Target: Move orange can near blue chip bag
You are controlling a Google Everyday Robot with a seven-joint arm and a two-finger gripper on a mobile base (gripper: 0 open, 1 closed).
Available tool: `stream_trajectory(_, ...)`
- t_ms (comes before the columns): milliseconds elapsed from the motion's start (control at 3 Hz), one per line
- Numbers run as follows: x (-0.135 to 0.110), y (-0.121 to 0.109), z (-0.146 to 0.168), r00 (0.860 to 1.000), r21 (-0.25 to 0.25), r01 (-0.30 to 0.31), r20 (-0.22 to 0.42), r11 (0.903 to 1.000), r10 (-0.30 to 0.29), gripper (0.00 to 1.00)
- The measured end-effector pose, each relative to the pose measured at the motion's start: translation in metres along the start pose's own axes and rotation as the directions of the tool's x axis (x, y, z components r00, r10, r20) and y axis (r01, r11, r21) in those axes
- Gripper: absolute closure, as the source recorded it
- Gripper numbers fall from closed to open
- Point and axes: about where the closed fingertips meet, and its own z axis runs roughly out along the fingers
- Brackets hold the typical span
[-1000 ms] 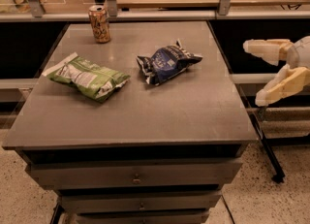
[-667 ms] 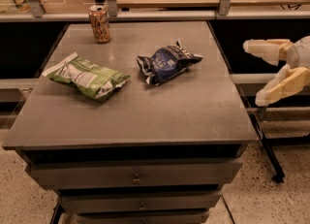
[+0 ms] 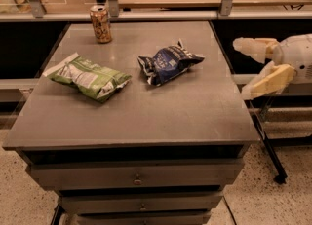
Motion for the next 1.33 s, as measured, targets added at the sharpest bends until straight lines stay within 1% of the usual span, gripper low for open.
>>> stream_trajectory(333,-0.002,-0.021,0.032,1.0,0.03,0.021,-0.002,0.9993,-0.021,0.0)
stream_trajectory(667,-0.003,-0.047,0.061,0.999,0.077,0.047,-0.013,0.9959,-0.046,0.0)
stream_trajectory(1000,-0.007,-0.07,0.091,0.998,0.079,0.065,-0.019,0.9947,-0.064,0.0)
stream_trajectory(1333,-0.01,-0.096,0.123,0.998,0.055,0.064,-0.002,0.9964,-0.064,0.0)
